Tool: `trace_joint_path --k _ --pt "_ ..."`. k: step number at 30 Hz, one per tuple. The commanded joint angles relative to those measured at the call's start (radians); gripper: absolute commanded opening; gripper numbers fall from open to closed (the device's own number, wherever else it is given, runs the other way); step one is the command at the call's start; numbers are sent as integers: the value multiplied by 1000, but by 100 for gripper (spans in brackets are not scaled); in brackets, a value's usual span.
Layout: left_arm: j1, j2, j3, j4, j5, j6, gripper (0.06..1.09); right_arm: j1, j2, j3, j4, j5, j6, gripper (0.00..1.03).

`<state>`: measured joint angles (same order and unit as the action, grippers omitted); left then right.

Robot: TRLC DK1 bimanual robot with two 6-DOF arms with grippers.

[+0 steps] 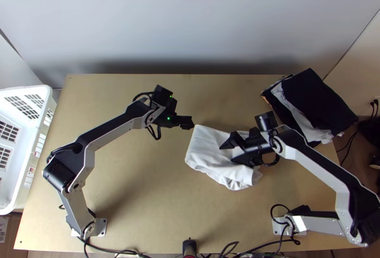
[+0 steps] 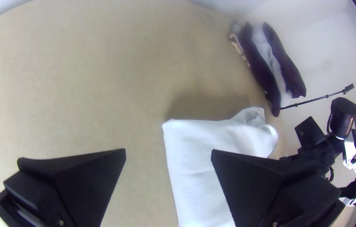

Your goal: Fold the t-shirt

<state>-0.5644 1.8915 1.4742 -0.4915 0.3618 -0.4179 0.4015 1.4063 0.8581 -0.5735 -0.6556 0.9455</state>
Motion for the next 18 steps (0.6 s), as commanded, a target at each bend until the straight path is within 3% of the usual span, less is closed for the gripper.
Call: trace_joint_path --k 1,6,8,13,15,18 --pt "-2 -5 -9 19 23 -28 104 46 -72 25 -177 -99 -91 95" --pt "-6 0 -11 42 83 -71 104 168 -153 53 -276 -127 -212 95" --pt "-9 18 -11 39 94 -78 104 195 -161 84 -253 -10 -221 94" --pt "4 32 -38 16 103 -101 104 186 -179 222 -252 136 -272 95" --pt "12 34 -38 -16 135 -134 104 183 -178 234 -204 237 -290 94" --pt "20 32 -38 -42 164 -188 104 180 -164 220 -124 313 -275 94"
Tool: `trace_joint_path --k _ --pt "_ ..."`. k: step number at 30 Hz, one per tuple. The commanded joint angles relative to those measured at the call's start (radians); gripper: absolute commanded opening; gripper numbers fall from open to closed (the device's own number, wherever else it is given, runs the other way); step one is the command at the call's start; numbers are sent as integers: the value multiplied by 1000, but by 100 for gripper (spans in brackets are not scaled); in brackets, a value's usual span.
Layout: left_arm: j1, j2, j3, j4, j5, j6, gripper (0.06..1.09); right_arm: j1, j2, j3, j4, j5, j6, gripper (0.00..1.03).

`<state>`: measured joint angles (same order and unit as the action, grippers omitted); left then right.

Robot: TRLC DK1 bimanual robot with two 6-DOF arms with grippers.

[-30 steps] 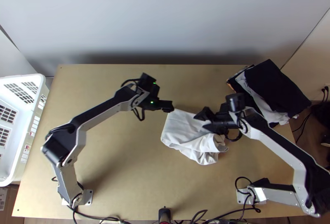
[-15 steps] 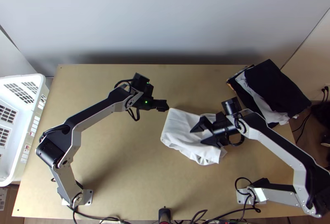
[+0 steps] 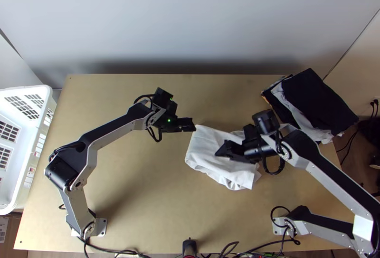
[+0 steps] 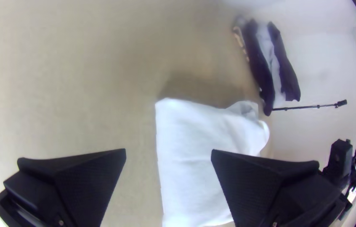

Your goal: Fold the t-shirt

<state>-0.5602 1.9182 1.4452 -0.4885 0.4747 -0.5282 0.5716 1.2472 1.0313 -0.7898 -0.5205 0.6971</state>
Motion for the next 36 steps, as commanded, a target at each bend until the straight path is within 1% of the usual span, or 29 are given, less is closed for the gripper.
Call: trace_joint_path --k 1,2,5,6,10,11,13,15,20,22,24,27,29,33,36 --pt "17 5 -11 -48 50 -85 104 -6 3 41 106 189 -22 95" --pt "17 4 -11 -61 50 -82 104 -45 12 32 118 192 -1 95" --pt "20 -27 -29 -62 48 -67 104 -250 24 -8 121 178 97 95" --pt "22 -39 -35 -61 48 -61 104 -315 11 -37 121 148 107 95" --pt "25 -76 -48 -55 48 -59 104 -523 -55 -172 162 103 107 95" --pt "23 -82 -45 -55 50 -59 104 -569 -61 -197 166 74 99 95" --pt "16 -93 -37 -51 50 -59 104 -644 -68 -241 166 -21 93 94" --pt "3 -99 -22 -51 50 -59 104 -673 -81 -283 166 -56 82 93" --pt "-32 -104 30 -51 51 -65 104 -728 -112 -347 166 -121 19 93" --pt "-49 -104 52 -32 81 -87 104 -756 -112 -372 166 -144 -8 94" --pt "-75 -104 53 34 119 -133 104 -783 -112 -393 166 -154 -27 98" --pt "-129 -85 63 125 131 -187 104 -805 -112 -402 166 -171 -34 98" --pt "-165 -61 84 149 136 -205 104 -817 -109 -402 170 -179 -41 98" --pt "-230 2 123 172 160 -223 104 -817 -77 -421 170 -193 -107 98" --pt "-271 45 141 176 173 -225 104 -816 -46 -425 170 -216 -137 98"
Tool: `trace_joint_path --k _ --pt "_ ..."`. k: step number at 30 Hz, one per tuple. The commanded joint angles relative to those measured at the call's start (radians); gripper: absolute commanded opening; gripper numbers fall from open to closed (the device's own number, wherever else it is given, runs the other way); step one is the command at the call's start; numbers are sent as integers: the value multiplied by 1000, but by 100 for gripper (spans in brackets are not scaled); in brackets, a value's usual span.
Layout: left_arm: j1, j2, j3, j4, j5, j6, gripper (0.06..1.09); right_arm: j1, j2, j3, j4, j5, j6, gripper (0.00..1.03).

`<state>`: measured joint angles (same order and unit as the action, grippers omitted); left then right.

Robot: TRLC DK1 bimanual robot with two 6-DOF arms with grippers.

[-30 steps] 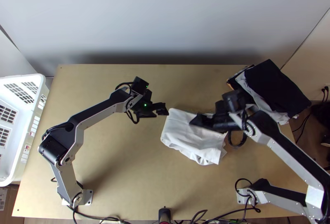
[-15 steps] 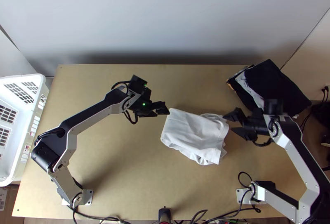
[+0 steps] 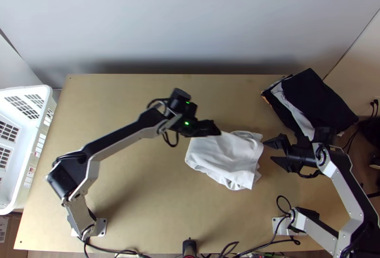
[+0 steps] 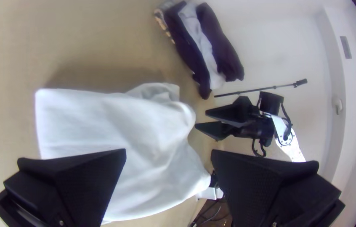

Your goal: Fold the t-shirt

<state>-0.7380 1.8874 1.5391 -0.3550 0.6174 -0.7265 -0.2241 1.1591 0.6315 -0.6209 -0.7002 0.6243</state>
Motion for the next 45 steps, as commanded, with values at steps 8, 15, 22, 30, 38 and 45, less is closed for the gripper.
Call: trace_joint_path --k 8,15,22,30,38,45 --pt "-139 138 52 68 48 -57 104 9 162 -69 33 -74 -115 98" --pt "-132 148 47 70 50 -57 104 97 182 -81 85 -96 -95 98" --pt "-115 157 49 70 48 -68 104 243 231 -82 247 -101 14 98" --pt "-92 159 56 71 48 -79 104 431 343 -47 463 -99 170 98" --pt "-61 136 36 70 48 -86 104 545 479 51 540 -91 267 70" --pt "-37 98 10 70 48 -82 104 489 289 0 501 5 242 8"
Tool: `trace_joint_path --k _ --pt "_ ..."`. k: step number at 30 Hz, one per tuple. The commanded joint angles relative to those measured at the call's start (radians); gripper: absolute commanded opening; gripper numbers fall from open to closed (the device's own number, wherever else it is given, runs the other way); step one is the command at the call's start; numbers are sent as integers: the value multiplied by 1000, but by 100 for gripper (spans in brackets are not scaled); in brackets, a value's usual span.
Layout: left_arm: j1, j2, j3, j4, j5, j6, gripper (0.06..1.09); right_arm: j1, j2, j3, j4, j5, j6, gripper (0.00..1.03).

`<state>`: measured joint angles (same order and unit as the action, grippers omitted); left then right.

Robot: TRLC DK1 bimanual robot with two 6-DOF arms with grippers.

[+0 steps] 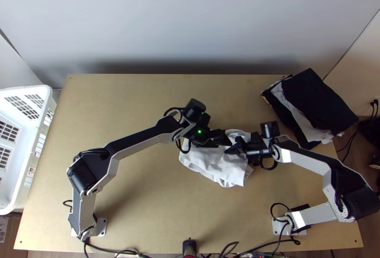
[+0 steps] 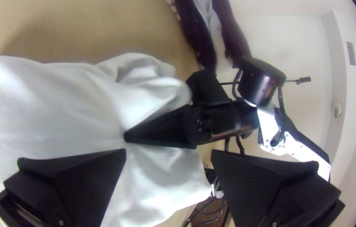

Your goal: Fold the t-shirt

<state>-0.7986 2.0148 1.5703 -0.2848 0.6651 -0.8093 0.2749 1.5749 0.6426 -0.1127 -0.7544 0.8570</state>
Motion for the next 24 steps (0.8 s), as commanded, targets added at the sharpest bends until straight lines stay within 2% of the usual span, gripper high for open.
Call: trace_joint_path --k 1,2,5,7,10,12,18,24 --pt "27 -36 -26 -1 1 1 104 -17 -191 -26 -7 82 10 6" --pt "30 -41 -29 -1 1 1 104 -26 -245 -37 -7 87 5 3" --pt "41 -53 -44 -1 1 7 104 -36 -354 -61 25 95 -12 3" --pt "41 -67 -59 -1 -1 30 103 -31 -386 -52 27 181 -53 3" --pt "44 -83 -76 1 -2 42 103 37 -498 -49 28 352 -300 3" --pt "55 -93 -81 -1 -4 42 103 60 -567 -38 73 405 -394 3" --pt "65 -113 -81 1 -16 33 103 76 -612 40 73 457 -421 3" --pt "62 -123 -82 -1 -24 27 103 41 -538 164 79 494 -408 3"
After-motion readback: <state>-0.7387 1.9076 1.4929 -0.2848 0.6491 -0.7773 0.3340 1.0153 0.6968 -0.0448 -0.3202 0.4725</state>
